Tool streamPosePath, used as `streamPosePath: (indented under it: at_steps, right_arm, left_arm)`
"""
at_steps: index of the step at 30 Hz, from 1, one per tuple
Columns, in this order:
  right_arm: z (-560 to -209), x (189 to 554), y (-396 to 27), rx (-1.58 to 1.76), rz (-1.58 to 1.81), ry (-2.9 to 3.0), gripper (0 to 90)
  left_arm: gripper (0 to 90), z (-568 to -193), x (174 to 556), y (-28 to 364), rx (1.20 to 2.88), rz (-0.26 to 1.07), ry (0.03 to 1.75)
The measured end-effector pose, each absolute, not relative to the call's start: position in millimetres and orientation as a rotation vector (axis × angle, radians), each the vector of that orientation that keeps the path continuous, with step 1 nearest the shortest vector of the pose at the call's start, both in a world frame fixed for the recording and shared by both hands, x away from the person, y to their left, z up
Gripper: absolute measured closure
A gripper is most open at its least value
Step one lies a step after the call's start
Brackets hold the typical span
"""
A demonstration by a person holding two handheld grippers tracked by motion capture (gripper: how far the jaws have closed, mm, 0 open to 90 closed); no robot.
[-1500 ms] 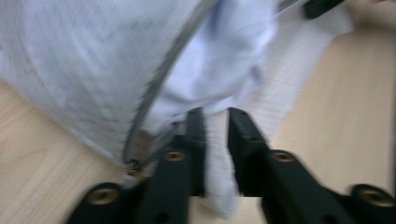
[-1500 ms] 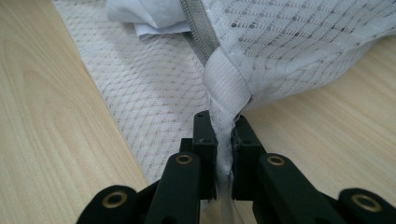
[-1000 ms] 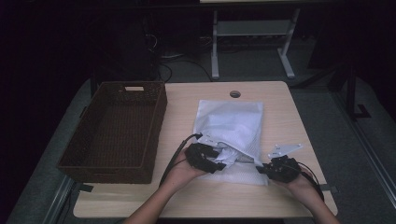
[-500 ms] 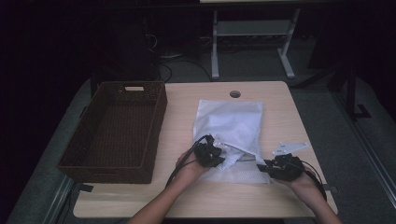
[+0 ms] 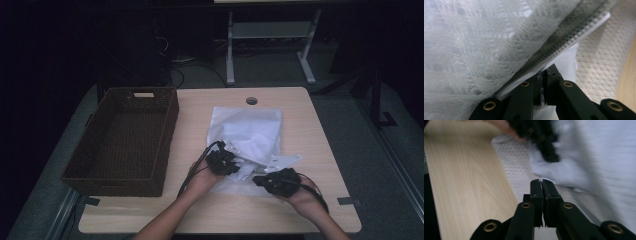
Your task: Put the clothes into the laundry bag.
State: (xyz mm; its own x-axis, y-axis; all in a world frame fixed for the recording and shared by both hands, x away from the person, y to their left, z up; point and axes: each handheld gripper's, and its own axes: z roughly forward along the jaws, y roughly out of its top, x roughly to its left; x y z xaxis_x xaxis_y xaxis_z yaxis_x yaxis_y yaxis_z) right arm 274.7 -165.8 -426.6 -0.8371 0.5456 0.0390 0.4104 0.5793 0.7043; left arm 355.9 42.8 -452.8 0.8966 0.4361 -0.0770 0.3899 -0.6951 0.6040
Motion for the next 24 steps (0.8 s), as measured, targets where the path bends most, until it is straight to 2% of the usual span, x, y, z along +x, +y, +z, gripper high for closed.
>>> streamPosePath:
  at_steps: [3,7,16,24]
  right_arm:
    - [-450,290,-138,0.774,1.004,2.713,89.9]
    - [-461,293,-130,0.763,0.954,2.739,90.0]
    - [-461,288,-126,0.707,0.957,2.764,90.0]
    - [-461,285,-124,0.672,0.956,2.769,90.0]
  left_arm:
    - [86.2,-452,356,43,2.412,0.089,0.599]
    - [86.2,-450,357,44,2.404,0.080,0.605]
    - [86.4,-450,367,38,2.395,0.120,0.646]
    - [86.5,-455,397,23,2.369,0.176,0.738]
